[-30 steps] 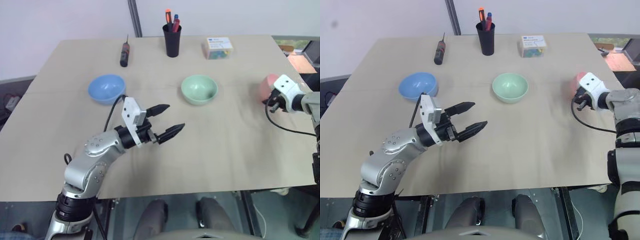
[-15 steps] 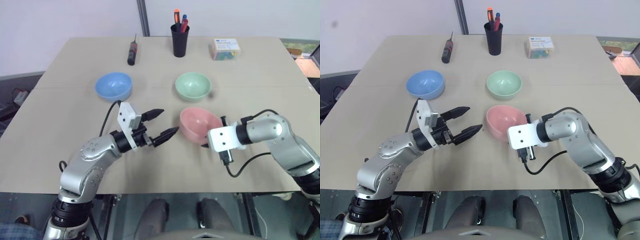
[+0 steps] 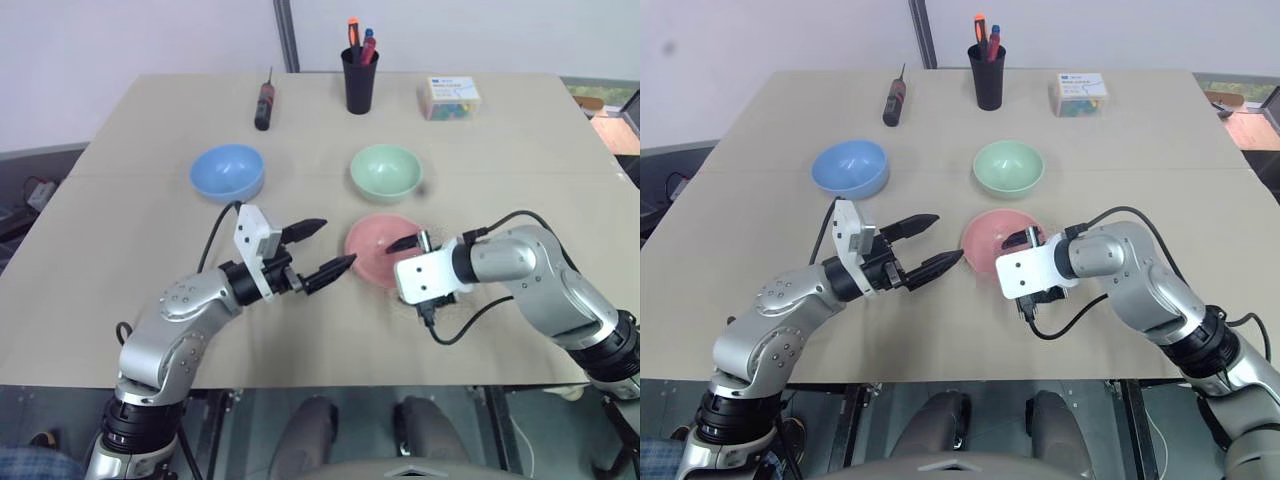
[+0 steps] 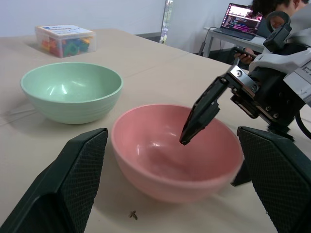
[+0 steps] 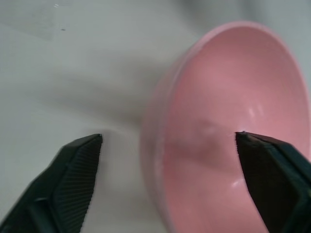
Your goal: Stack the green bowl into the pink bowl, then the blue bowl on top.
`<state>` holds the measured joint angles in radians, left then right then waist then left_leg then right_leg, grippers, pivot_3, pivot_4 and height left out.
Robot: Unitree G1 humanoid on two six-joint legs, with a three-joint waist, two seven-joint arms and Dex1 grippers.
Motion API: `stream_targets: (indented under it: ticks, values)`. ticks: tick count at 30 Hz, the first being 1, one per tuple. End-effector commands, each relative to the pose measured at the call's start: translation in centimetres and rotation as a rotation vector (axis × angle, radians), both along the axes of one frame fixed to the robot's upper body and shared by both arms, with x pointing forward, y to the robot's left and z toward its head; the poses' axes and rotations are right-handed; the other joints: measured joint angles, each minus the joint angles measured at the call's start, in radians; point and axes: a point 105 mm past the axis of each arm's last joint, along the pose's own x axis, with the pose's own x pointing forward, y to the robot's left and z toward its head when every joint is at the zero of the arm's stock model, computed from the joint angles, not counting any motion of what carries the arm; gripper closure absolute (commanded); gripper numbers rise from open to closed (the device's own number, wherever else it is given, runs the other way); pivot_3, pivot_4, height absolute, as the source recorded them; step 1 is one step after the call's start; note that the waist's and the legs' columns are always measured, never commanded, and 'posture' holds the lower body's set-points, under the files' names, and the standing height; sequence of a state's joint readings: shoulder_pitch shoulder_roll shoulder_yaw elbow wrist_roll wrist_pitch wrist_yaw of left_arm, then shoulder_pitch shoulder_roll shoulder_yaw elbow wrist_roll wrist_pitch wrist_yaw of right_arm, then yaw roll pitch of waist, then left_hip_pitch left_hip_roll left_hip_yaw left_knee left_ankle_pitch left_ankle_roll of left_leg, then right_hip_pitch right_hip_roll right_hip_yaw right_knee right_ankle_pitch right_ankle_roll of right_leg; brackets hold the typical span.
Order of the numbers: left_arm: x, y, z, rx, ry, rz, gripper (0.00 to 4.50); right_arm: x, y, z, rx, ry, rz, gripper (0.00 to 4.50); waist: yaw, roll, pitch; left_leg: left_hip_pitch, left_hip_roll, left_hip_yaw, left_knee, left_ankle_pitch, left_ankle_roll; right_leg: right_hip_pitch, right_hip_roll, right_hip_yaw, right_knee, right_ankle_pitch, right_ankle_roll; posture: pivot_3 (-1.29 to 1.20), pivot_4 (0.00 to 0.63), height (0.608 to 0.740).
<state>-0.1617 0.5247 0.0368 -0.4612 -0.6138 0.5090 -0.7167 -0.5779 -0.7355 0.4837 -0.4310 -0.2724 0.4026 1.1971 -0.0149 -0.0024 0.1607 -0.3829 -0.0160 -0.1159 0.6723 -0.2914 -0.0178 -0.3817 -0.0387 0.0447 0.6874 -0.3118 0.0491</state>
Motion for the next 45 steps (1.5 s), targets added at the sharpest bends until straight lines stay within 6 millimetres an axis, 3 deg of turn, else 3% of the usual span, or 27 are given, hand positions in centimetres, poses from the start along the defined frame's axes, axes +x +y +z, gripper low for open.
stream_targets:
  ticks: [1, 4, 7, 11, 14, 26, 33, 38, 42, 45]
  values:
    - [-0.2, 0.2, 0.9, -0.008, -0.042, -0.004, 0.0, -0.8, -0.1, 2.8, 0.084, 0.022, -0.005, 0.06, 0.0, 0.0, 0.0, 0.0, 0.0, 0.0, 0.0, 0.0, 0.0, 0.0, 0.0, 0.0, 0.0, 0.0, 0.0, 0.0, 0.15, 0.74]
    - [-0.1, 0.3, 1.0, -0.017, -0.043, 0.002, 0.0, -0.6, -0.4, 5.8, 0.189, 0.086, -0.046, 0.06, -0.001, 0.0, 0.0, 0.0, 0.0, 0.0, 0.0, 0.0, 0.0, 0.0, 0.0, 0.0, 0.0, 0.0, 0.0, 0.0, 0.15, 0.74]
    - [0.0, 0.4, 1.1, -0.03, -0.046, 0.009, 0.0, 1.0, -0.7, 8.5, 0.297, 0.103, -0.112, 0.06, -0.004, 0.0, 0.0, 0.0, 0.0, 0.0, 0.0, 0.0, 0.0, 0.0, 0.0, 0.0, 0.0, 0.0, 0.0, 0.0, 0.15, 0.74]
    - [0.5, 0.8, 1.6, -0.073, -0.057, 0.041, 0.0, 5.2, -0.8, 10.9, 0.386, -0.001, -0.209, 0.06, -0.003, 0.0, 0.0, 0.001, 0.0, 0.0, 0.0, 0.0, 0.0, 0.001, 0.0, 0.0, 0.0, 0.0, 0.0, 0.0, 0.15, 0.74]
    - [0.9, 1.6, 1.8, -0.079, -0.07, 0.081, 0.0, 8.2, -0.1, 11.5, 0.412, -0.057, -0.246, 0.06, -0.006, 0.0, 0.0, 0.001, 0.0, 0.001, 0.0, 0.0, 0.0, 0.0, 0.0, 0.001, 0.001, 0.0, 0.0, 0.0, 0.15, 0.74]
    - [2.0, 6.6, 1.2, -0.057, -0.148, 0.311, 0.0, 14.2, 3.5, 8.1, 0.391, -0.04, -0.291, 0.06, -0.031, 0.0, 0.0, -0.003, 0.0, 0.004, -0.002, 0.0, 0.0, -0.008, -0.001, 0.003, 0.002, 0.0, 0.0, 0.0, 0.15, 0.74]
    - [2.0, 8.0, 1.2, -0.068, -0.185, 0.378, 0.0, 16.1, 3.3, 4.6, 0.335, -0.016, -0.366, 0.06, -0.031, 0.0, 0.0, -0.007, 0.0, 0.006, -0.002, 0.001, -0.001, -0.014, -0.001, 0.006, 0.006, 0.0, 0.0, 0.0, 0.15, 0.74]
    - [1.7, 8.7, 1.2, -0.079, -0.199, 0.403, 0.0, 16.7, 3.1, 3.5, 0.317, -0.02, -0.395, 0.06, -0.04, 0.0, 0.0, -0.008, 0.0, 0.007, -0.002, 0.001, -0.001, -0.017, 0.0, 0.007, 0.007, 0.0, 0.0, 0.0, 0.15, 0.74]
    - [1.3, 9.4, 0.5, -0.073, -0.2, 0.428, 0.0, 16.7, 3.2, 3.0, 0.305, -0.027, -0.393, 1.29, -0.055, 0.0, 0.0, -0.008, 0.0, 0.008, -0.002, 0.001, -0.001, -0.017, -0.001, 0.008, 0.008, 0.0, 0.0, 0.0, 0.15, 0.74]
    - [1.1, 9.6, 0.2, -0.073, -0.203, 0.433, 0.0, 16.7, 3.5, 3.0, 0.308, -0.026, -0.387, 2.56, -0.058, 0.0, 0.0, -0.008, 0.001, 0.008, -0.002, 0.001, -0.001, -0.018, 0.0, 0.008, 0.008, 0.0, 0.0, 0.0, 0.15, 0.74]
